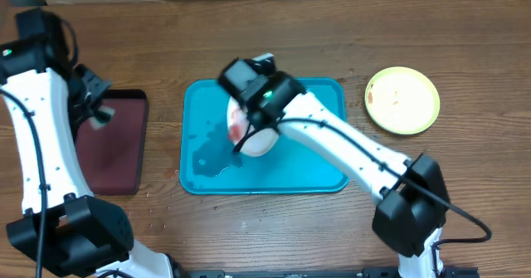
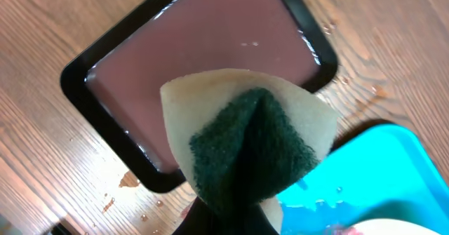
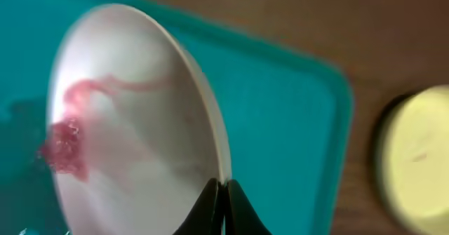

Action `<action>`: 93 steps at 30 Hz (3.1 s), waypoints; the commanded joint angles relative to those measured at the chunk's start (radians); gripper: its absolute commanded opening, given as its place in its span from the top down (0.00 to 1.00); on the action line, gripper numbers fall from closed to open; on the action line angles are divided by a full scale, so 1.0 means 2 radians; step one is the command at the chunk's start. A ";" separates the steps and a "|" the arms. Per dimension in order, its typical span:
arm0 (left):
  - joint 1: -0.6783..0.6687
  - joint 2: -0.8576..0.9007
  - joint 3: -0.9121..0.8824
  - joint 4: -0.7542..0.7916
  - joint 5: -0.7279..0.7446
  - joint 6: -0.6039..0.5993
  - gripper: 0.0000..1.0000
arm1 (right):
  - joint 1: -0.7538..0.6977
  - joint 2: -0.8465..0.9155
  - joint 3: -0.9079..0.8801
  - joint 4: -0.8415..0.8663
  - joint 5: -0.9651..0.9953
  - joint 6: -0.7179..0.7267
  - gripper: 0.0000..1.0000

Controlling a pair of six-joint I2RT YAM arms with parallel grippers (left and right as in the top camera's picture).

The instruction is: Clean dirty plates on tray and stack at the side

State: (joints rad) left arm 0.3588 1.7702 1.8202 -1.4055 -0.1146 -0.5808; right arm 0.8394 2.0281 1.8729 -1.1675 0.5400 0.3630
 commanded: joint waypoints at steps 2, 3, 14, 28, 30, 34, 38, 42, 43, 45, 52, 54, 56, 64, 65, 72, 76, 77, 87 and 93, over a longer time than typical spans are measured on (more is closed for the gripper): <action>0.028 0.006 -0.034 0.020 0.032 0.019 0.96 | 0.056 -0.022 0.040 0.000 0.247 -0.070 0.96; 0.032 0.006 -0.041 0.025 0.034 0.020 0.96 | 0.069 -0.022 0.043 0.004 0.290 -0.082 0.96; 0.044 0.006 -0.083 0.056 0.058 0.033 0.96 | 0.117 -0.022 0.043 0.024 0.287 -0.140 0.96; 0.044 0.006 -0.083 0.065 0.069 0.055 0.96 | -0.225 -0.008 0.020 -0.033 -0.346 0.002 0.00; 0.044 0.006 -0.083 0.066 0.069 0.055 0.96 | -0.261 -0.003 0.003 -0.033 -0.393 0.000 0.00; 0.044 0.007 -0.083 0.069 0.069 0.055 0.96 | -0.303 0.000 -0.054 -0.005 -0.465 -0.040 0.36; 0.043 0.010 -0.083 0.070 0.069 0.056 0.96 | -0.299 0.000 -0.121 0.059 -0.475 -0.045 0.45; 0.043 0.012 -0.083 0.070 0.069 0.057 0.96 | -0.280 0.000 -0.158 0.110 -0.475 -0.045 0.45; 0.043 0.012 -0.083 0.070 0.069 0.057 0.96 | -0.275 0.000 -0.163 0.119 -0.475 -0.045 0.45; 0.043 0.012 -0.083 0.070 0.069 0.057 0.96 | -0.264 0.002 -0.172 0.137 -0.474 -0.042 0.45; 0.043 0.012 -0.083 0.070 0.069 0.057 0.96 | -0.231 0.022 -0.189 0.184 -0.424 -0.007 0.41; 0.043 0.012 -0.083 0.070 0.069 0.057 0.96 | -0.225 0.030 -0.189 0.190 -0.420 -0.006 0.41; 0.043 0.012 -0.083 0.070 0.069 0.057 0.96 | -0.221 0.037 -0.189 0.190 -0.396 0.013 0.44; 0.043 0.012 -0.083 0.072 0.069 0.057 0.96 | -0.217 0.052 -0.190 0.194 -0.372 0.027 0.49; 0.043 0.012 -0.083 0.072 0.069 0.057 0.96 | -0.216 0.054 -0.190 0.194 -0.374 0.027 0.52; 0.043 0.012 -0.083 0.073 0.069 0.057 0.96 | -0.189 0.071 -0.190 0.201 -0.377 0.029 0.80; 0.043 0.012 -0.083 0.073 0.071 0.057 0.96 | -0.171 0.071 -0.190 0.205 -0.364 0.035 0.96; 0.043 0.012 -0.083 0.073 0.071 0.057 0.96 | -0.171 0.071 -0.189 0.201 -0.353 0.045 0.96; 0.043 0.012 -0.083 0.073 0.071 0.057 0.96 | -0.169 0.029 -0.043 0.023 -0.184 0.049 0.96; 0.043 0.012 -0.083 0.074 0.071 0.057 0.96 | -0.100 -0.022 0.060 -0.057 0.016 0.030 0.96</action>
State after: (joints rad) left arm 0.4412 1.7847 1.6569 -1.2610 0.0196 -0.4892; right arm 0.5449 2.0926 1.8969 -1.2552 0.2703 0.4507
